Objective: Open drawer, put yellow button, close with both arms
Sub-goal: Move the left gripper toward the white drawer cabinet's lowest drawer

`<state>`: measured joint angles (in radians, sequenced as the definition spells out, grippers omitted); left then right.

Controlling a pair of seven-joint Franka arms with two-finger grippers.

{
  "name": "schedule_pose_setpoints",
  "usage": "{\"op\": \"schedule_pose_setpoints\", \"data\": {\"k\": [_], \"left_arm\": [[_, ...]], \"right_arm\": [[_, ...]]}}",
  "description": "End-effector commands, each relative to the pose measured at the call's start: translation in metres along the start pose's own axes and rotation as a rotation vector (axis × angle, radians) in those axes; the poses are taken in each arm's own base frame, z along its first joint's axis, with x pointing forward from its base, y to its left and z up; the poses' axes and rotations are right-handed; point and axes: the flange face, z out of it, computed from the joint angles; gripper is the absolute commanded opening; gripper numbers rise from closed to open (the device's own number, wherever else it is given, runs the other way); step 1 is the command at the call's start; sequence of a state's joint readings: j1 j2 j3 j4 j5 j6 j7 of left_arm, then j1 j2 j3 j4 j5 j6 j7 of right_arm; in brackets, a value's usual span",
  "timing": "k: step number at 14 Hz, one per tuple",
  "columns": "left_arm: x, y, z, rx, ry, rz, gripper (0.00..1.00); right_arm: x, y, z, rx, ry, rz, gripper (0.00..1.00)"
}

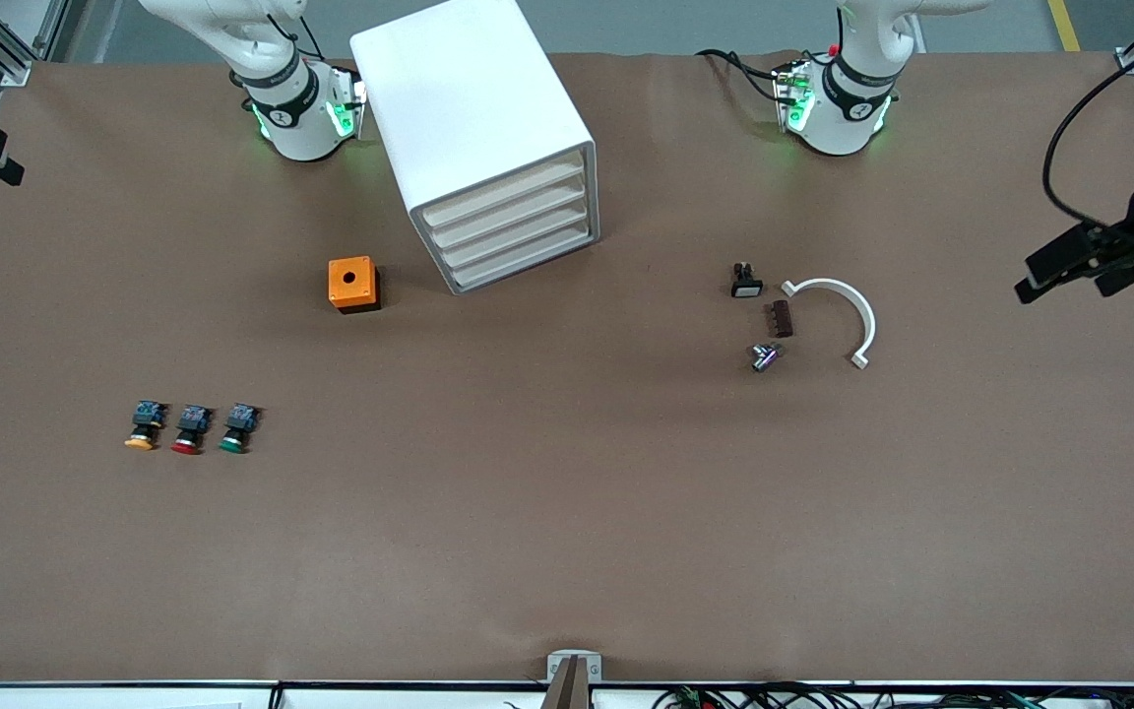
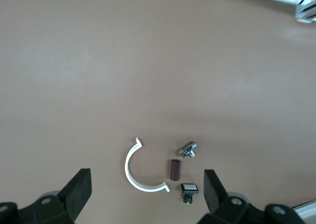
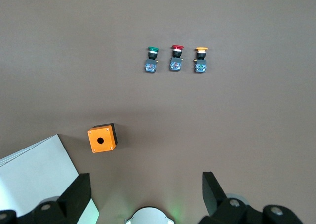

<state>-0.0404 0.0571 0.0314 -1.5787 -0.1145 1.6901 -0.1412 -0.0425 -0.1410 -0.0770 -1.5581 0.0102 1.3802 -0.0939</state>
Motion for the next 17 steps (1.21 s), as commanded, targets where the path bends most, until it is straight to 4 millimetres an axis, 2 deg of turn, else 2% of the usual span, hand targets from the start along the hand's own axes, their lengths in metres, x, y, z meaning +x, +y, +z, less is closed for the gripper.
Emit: {"op": "schedule_pose_setpoints", "data": {"k": [1, 2, 4, 5, 7, 9, 13, 15, 17], "left_arm": [[0.023, 0.013, 0.056, -0.001, -0.083, -0.070, 1.00], [0.029, 0.018, 0.081, -0.002, -0.124, -0.110, 1.00], [0.032, 0.044, 0.118, 0.015, -0.173, -0.154, 1.00], [0.037, 0.045, 0.139, 0.027, -0.194, -0.203, 1.00], [0.042, 0.055, 0.151, 0.039, -0.208, -0.272, 1.00], [0.036, 0.067, 0.158, 0.075, -0.251, -0.398, 1.00], [0.024, 0.081, 0.195, 0.123, -0.400, -0.697, 1.00], [0.015, 0.099, 0.213, 0.166, -0.458, -0.809, 1.00], [0.002, 0.127, 0.233, 0.234, -0.507, -0.929, 1.00]], "right_arm": [[-0.006, 0.003, -0.005, -0.012, -0.001, -0.006, 1.00], [-0.006, 0.002, -0.004, -0.013, -0.004, -0.008, 1.00], [-0.006, 0.003, -0.005, -0.013, 0.000, -0.006, 1.00], [-0.005, 0.004, -0.004, -0.015, 0.000, -0.004, 1.00], [-0.005, 0.003, -0.004, -0.015, 0.000, -0.006, 1.00], [-0.005, 0.003, -0.004, -0.015, 0.000, -0.006, 1.00], [-0.005, 0.004, -0.006, -0.017, 0.005, -0.006, 1.00], [-0.004, 0.004, -0.007, -0.017, 0.009, -0.006, 1.00], [-0.004, 0.005, -0.007, -0.017, 0.009, -0.003, 1.00]]}}
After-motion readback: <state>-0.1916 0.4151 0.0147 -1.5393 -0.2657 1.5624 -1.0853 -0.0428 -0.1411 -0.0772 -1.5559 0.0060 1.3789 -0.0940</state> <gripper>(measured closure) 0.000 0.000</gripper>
